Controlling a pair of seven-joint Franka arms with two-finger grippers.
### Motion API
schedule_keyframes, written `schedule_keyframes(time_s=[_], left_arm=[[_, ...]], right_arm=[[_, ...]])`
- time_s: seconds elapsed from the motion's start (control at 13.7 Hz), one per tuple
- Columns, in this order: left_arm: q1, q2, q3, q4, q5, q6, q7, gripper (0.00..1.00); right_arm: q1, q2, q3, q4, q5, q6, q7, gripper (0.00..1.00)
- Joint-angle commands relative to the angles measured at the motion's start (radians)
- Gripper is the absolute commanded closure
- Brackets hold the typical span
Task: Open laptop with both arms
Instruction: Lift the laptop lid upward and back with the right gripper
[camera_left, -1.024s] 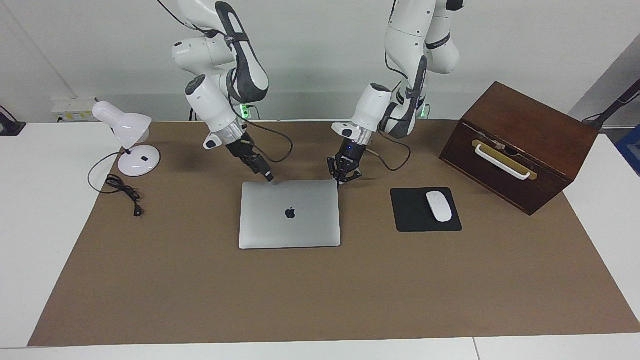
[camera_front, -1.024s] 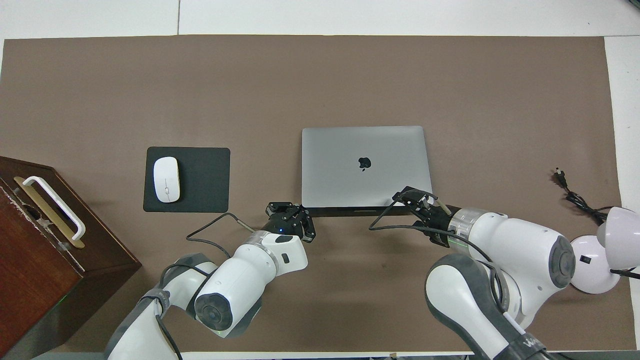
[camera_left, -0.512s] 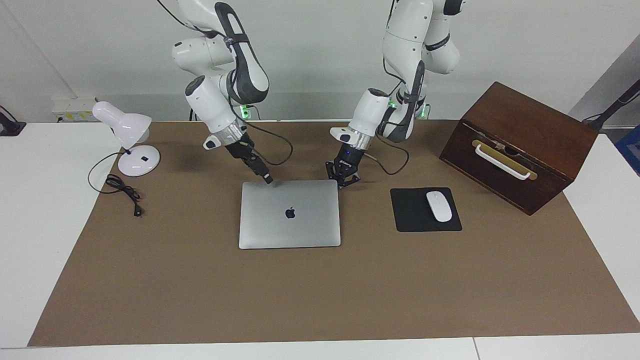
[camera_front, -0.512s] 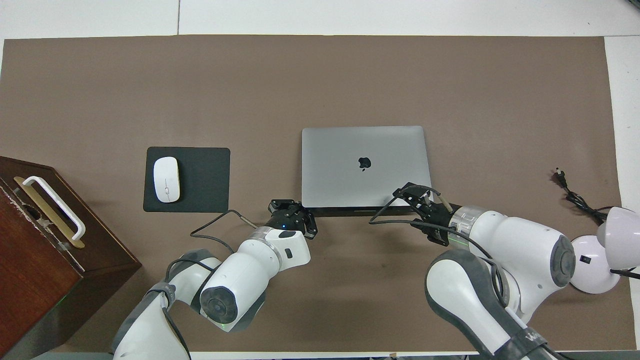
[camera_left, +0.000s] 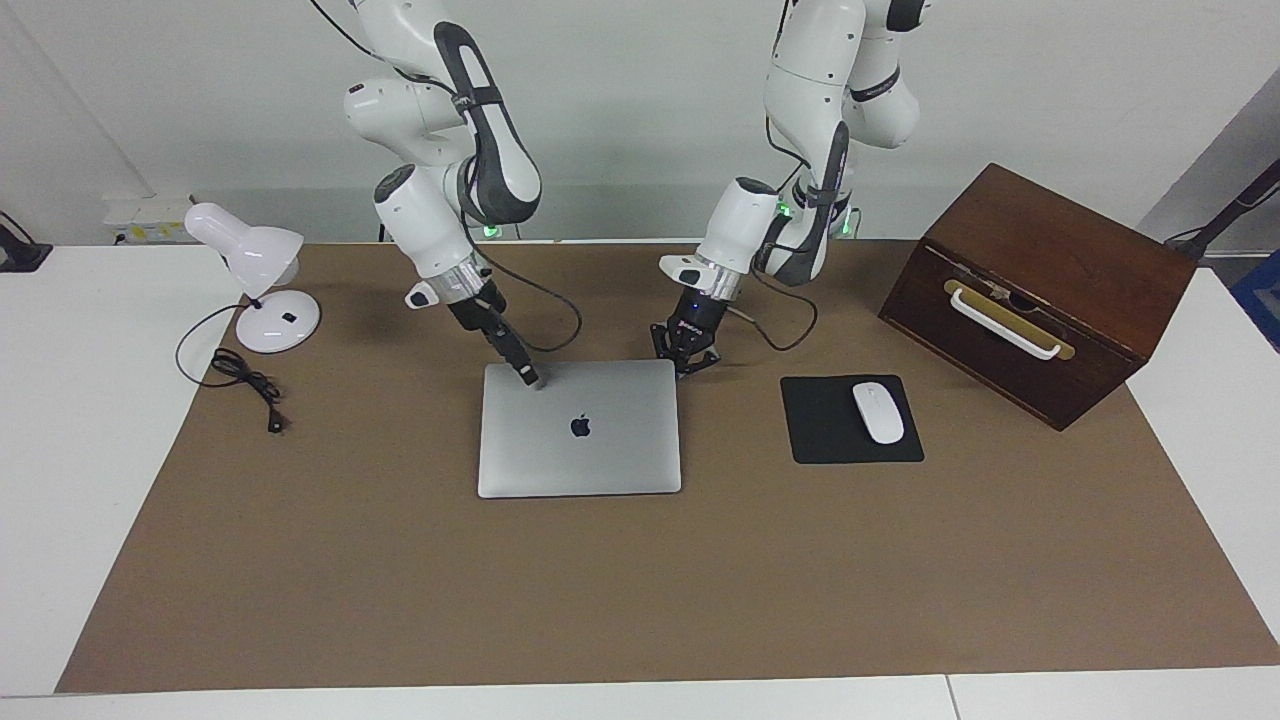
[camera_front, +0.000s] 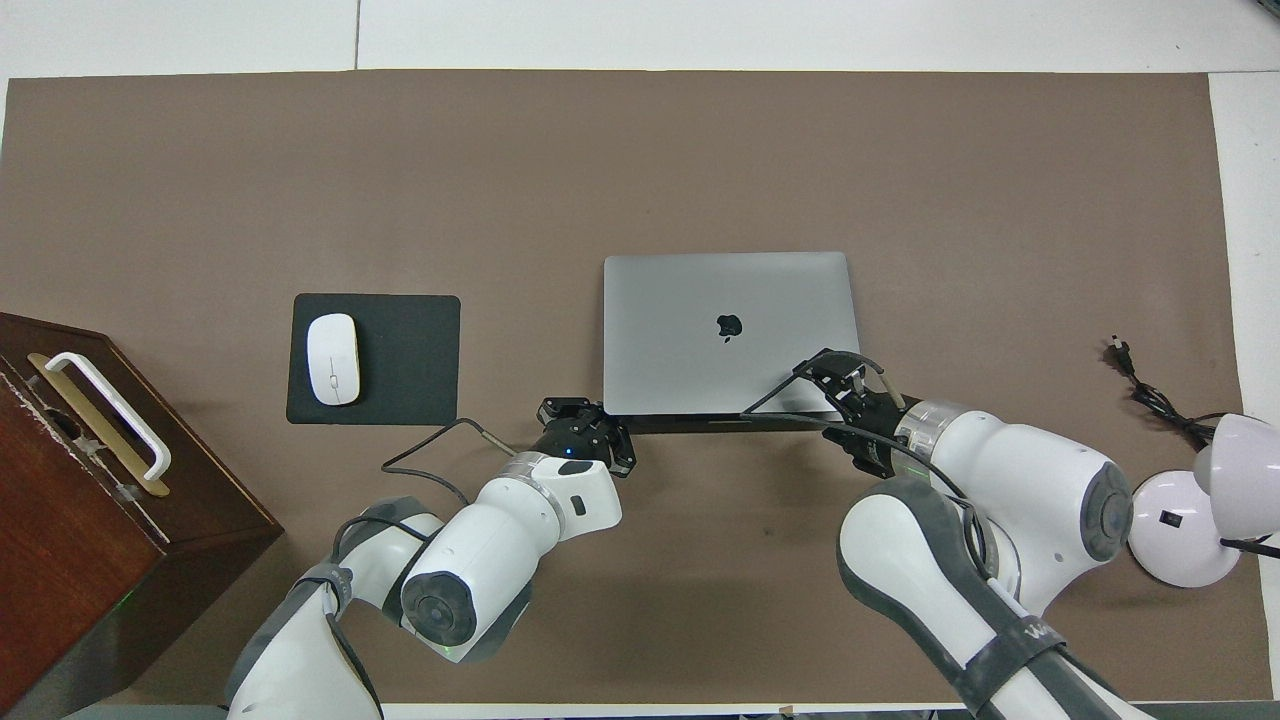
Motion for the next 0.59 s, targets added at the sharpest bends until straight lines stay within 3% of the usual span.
schedule_keyframes(time_s=[0.0, 0.51], left_arm=[[-0.02, 0.038, 0.019, 0.021, 0.0, 0.021, 0.009, 1.0], [-0.02, 0.051, 0.019, 0.021, -0.002, 0.019, 0.013, 1.0]], right_arm=[[0.002, 0.014, 0.006, 0.021, 0.034, 0.016, 0.006, 0.0], [0.002, 0.038, 0.006, 0.07, 0.057, 0.018, 0.006, 0.0]])
